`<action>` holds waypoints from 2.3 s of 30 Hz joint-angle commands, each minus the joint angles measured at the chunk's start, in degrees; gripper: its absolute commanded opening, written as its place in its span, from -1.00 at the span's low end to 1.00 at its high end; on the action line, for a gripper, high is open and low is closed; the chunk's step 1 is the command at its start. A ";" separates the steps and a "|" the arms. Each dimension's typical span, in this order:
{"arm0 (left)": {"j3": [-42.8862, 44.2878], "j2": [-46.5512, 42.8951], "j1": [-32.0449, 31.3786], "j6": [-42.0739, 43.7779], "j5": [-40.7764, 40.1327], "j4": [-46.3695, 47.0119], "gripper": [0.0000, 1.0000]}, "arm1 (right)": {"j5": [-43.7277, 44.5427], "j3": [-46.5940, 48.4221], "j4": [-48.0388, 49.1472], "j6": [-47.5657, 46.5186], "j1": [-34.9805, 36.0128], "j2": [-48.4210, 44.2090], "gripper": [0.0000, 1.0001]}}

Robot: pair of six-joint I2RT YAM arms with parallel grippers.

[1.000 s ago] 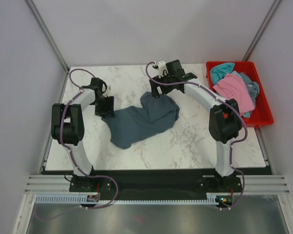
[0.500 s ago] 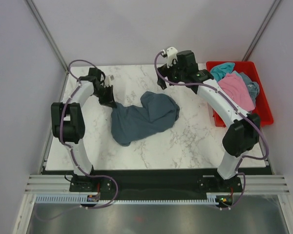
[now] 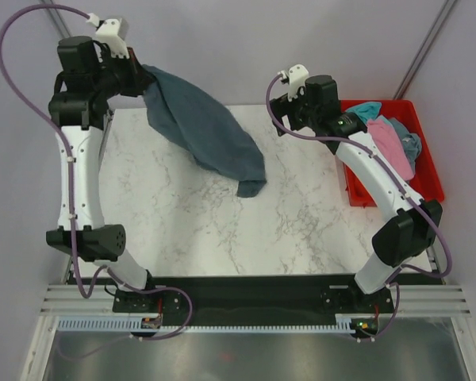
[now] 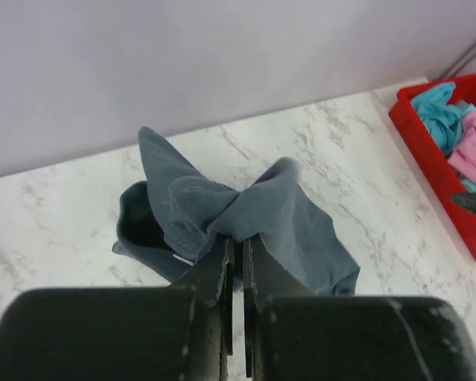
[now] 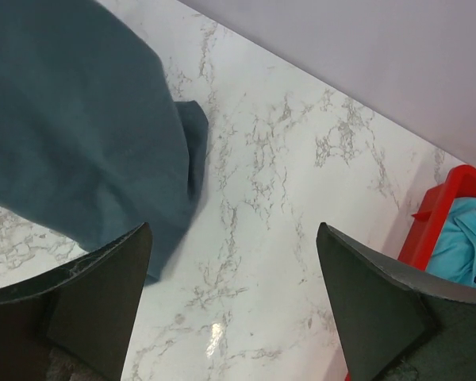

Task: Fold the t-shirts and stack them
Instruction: Flatten the tshirt out

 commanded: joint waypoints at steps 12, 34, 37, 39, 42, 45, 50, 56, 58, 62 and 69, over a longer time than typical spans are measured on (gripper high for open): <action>-3.43 -0.29 -25.90 5.84 0.60 -3.23 -0.96 | 0.31 -2.43 1.27 1.10 -2.26 -3.04 0.88; -38.66 -8.17 -23.55 6.37 -17.23 3.71 0.85 | -18.93 -15.44 -5.49 -11.19 3.96 -0.78 0.77; -45.25 -9.41 -22.32 6.37 -19.00 4.59 0.82 | -19.11 -15.36 -6.02 -13.04 7.57 3.88 0.74; -48.59 -10.02 -21.62 6.37 -19.00 4.59 0.82 | -18.85 -15.36 -6.46 -14.53 10.29 6.87 0.73; -51.76 -10.29 -20.74 6.37 -19.00 4.59 0.82 | -17.71 -15.88 -6.64 -16.29 13.28 9.60 0.70; -54.66 -10.55 -19.33 6.37 -19.00 4.59 0.82 | -16.30 -16.93 -6.46 -17.43 14.96 10.67 0.68; -57.31 -11.17 -17.75 6.37 -19.00 4.59 0.82 | -14.73 -19.65 -6.03 -17.26 15.14 10.76 0.64; -56.70 -11.26 -16.87 0.13 -17.33 6.26 0.76 | -11.12 -21.86 -3.21 -16.74 15.32 12.07 0.58; -56.69 -11.17 -16.78 0.13 -17.42 6.17 0.75 | -10.42 -21.69 -1.99 -16.47 15.14 13.13 0.54; -57.13 -11.26 -16.34 0.13 -17.24 6.17 0.75 | -9.62 -19.76 -0.66 -15.24 15.23 14.71 0.44; -58.36 -11.87 -15.81 0.04 -17.16 6.61 0.75 | -9.54 -17.47 0.13 -14.63 15.23 16.20 0.18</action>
